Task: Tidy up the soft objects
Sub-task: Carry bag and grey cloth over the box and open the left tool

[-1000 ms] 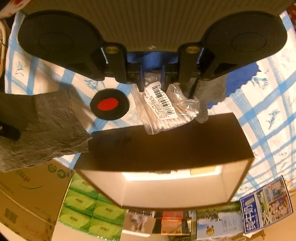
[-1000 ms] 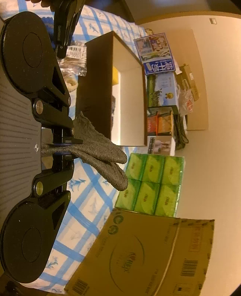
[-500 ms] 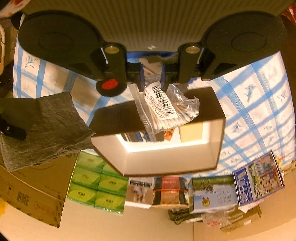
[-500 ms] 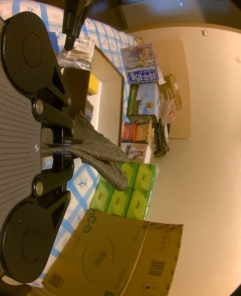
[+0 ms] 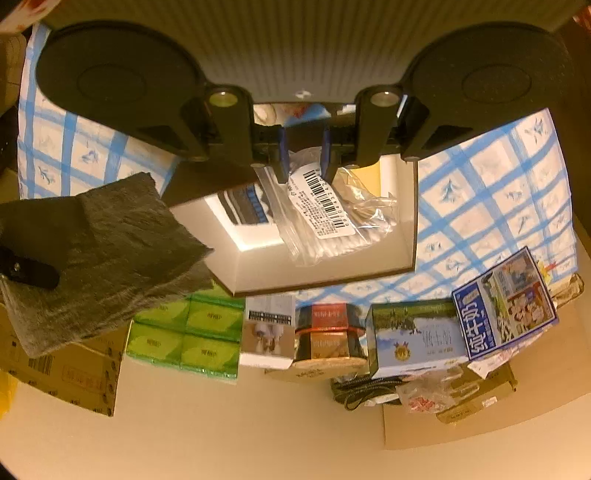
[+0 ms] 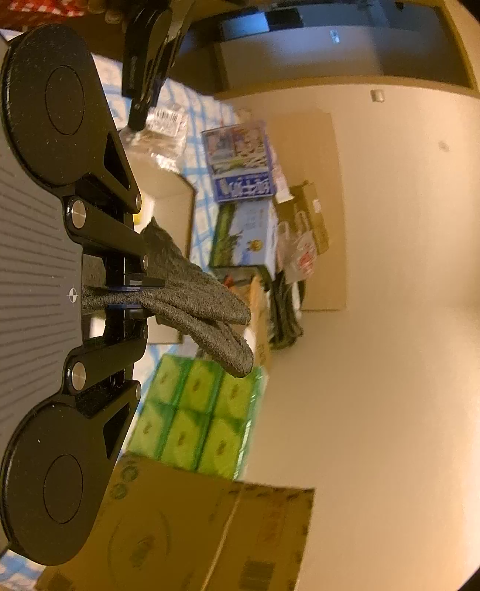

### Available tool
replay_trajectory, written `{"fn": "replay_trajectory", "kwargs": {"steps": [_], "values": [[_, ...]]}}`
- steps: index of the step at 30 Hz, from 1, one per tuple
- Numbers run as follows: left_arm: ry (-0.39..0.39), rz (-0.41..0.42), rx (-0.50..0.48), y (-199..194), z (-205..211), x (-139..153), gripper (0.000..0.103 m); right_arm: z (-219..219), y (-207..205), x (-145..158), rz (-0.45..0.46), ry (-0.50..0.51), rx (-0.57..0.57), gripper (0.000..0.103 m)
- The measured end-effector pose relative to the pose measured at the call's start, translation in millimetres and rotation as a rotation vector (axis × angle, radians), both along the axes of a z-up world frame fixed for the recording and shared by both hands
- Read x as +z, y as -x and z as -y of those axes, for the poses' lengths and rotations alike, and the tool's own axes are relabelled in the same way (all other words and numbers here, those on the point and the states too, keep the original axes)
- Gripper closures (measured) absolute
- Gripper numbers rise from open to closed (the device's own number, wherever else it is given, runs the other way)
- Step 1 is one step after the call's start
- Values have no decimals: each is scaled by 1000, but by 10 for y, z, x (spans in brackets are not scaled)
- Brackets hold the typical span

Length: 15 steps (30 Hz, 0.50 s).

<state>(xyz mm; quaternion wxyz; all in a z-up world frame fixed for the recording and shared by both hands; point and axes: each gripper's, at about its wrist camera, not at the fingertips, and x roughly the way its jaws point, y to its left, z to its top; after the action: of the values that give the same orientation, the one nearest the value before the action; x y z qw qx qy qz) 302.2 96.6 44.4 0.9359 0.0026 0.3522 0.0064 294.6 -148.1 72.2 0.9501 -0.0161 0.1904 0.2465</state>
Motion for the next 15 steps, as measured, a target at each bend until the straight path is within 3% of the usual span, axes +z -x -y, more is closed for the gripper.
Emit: {"fn": "replay_trajectory", "kwargs": {"steps": [7,15], "values": [[3,-8,9,-317,-110,67,87,-157,-344,135,7,-37,27,97],[-10,-44,-1,-706,-124,-26,87,-355,-766,31,-42,-55,34,97]]}}
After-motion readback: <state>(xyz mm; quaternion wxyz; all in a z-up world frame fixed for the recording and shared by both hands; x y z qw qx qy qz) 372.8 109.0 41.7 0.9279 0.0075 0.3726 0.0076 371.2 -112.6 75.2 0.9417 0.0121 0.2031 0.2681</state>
